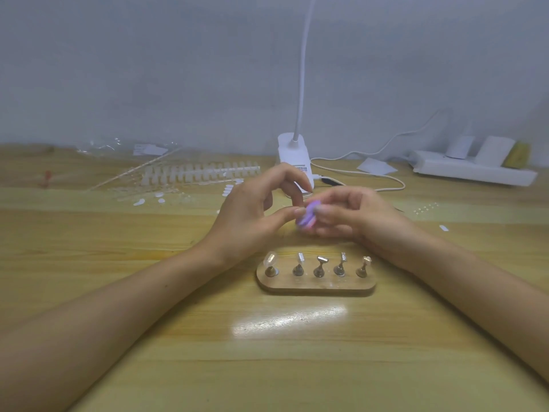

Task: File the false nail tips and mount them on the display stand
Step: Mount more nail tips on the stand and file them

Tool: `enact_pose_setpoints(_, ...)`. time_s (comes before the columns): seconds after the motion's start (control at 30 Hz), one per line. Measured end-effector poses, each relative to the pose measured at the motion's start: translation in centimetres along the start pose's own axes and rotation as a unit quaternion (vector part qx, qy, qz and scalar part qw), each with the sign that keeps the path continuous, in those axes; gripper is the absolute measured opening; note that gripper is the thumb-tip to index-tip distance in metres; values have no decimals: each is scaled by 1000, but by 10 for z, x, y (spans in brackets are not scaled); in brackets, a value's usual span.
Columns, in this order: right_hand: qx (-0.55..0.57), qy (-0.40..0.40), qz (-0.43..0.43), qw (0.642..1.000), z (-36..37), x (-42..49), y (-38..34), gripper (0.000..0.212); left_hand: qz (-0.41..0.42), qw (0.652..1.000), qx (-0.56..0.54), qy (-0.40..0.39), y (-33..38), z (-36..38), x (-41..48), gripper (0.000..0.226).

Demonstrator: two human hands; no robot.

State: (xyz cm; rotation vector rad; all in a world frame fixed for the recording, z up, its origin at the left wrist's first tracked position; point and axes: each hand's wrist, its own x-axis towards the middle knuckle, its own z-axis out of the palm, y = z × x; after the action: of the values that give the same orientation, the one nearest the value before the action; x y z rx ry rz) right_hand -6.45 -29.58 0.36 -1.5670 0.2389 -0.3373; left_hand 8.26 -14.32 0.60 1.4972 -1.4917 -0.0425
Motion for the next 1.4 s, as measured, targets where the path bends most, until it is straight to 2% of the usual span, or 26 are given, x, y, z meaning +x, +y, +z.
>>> enact_pose_setpoints(0.07,41,29,-3,999,-4,0,-1,19,1,1000,3,0,0,0,0,24)
enact_pose_setpoints(0.17,-21,-43,27,998,-1,-1,-4,19,4,1000,10,4,1,0,-1,23)
enact_pose_setpoints(0.27,24,21,11,999,-3,2,-3,28,5,1000,17,-1,2,1,0,22)
enact_pose_setpoints(0.37,-4,-23,29,999,-3,1,-3,29,7,1000,20,3,0,1,0,23)
enact_pose_setpoints(0.5,36,33,4,999,-5,2,-2,26,4,1000,15,1,0,1,0,25)
enact_pose_setpoints(0.6,-6,-33,24,999,-2,2,-3,19,4,1000,12,4,-1,1,0,26)
enact_pose_setpoints(0.73,38,23,15,999,-6,5,-1,29,2,1000,5,-1,-1,1,1,26)
enact_pose_setpoints(0.83,35,-8,54,998,-9,4,-6,36,11,1000,-9,-2,-1,1,0,25)
enact_pose_setpoints(1.0,2,-49,51,997,-8,3,-7,20,0,1000,-23,1,-3,0,1,26)
enact_pose_setpoints(1.13,46,15,28,998,-8,3,-5,23,-7,999,-32,2,-4,0,1,25)
enact_pose_setpoints(1.23,-7,-42,43,998,-3,1,-7,29,-9,999,-32,6,-3,0,1,24)
enact_pose_setpoints(1.33,40,20,32,998,-4,3,-5,29,-6,1000,-28,2,-3,1,1,24)
enact_pose_setpoints(1.4,41,10,40,998,-5,2,-7,28,-9,1000,-29,6,-3,1,1,22)
